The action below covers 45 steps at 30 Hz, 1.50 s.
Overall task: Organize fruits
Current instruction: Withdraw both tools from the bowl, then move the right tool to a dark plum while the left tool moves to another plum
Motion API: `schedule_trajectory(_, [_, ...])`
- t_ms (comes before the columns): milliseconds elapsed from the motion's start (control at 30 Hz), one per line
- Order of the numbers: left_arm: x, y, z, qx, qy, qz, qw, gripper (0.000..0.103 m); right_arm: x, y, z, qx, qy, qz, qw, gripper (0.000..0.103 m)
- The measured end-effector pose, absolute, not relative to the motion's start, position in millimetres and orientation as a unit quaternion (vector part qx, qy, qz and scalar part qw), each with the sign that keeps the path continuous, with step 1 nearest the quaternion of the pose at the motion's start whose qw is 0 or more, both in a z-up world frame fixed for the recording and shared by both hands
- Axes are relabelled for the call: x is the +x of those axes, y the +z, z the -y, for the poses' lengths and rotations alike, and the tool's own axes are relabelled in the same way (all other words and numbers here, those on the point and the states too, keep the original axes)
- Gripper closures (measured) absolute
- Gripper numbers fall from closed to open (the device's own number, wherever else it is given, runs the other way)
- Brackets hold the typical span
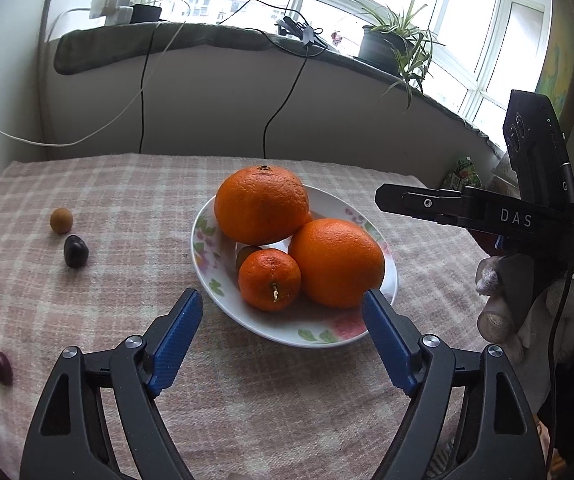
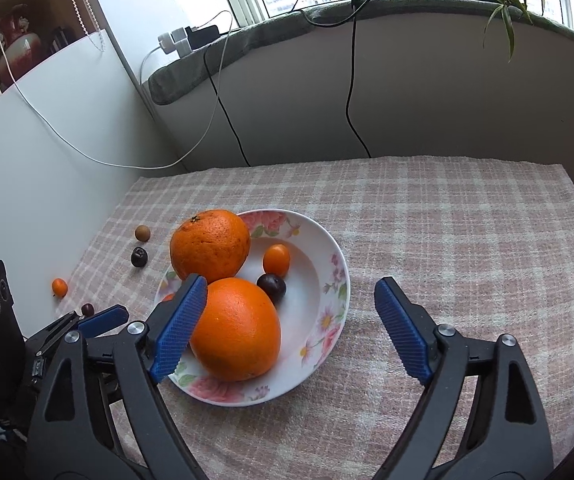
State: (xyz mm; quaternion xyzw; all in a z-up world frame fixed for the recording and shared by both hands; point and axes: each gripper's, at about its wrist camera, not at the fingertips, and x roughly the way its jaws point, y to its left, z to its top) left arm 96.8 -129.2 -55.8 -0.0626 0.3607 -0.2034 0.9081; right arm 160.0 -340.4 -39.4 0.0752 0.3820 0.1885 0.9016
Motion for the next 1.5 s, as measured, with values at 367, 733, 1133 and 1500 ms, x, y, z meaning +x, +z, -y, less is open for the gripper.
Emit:
schedule_trajectory(367, [92.9, -51.7, 117.5, -0.067, -0.189, -0.353, 0.914, 0.021, 155.7, -29.3, 333.5, 0.062, 0.19, -0.365, 0.909, 0.015])
schedule_trajectory(733, [84.1, -45.6, 90.1, -0.077, -0.163, -0.338, 0.924, 0.021, 151.7, -17.7, 311.6, 0.045, 0.207, -0.352, 0.912, 0.015])
schedule_trajectory(1133, [65.4, -45.8, 24.0, -0.105, -0.101, -0.328, 0.933, 0.021, 151.8, -3.9, 262.0, 0.017, 0.244, -0.341, 0.907, 0.006])
schedule_trajectory(1500, [49.8, -57.2, -30.8, -0.119, -0.046, -0.33, 0.935, 0.023, 161.8, -3.2, 188.3, -0.033, 0.297, -0.346, 0.89, 0.006])
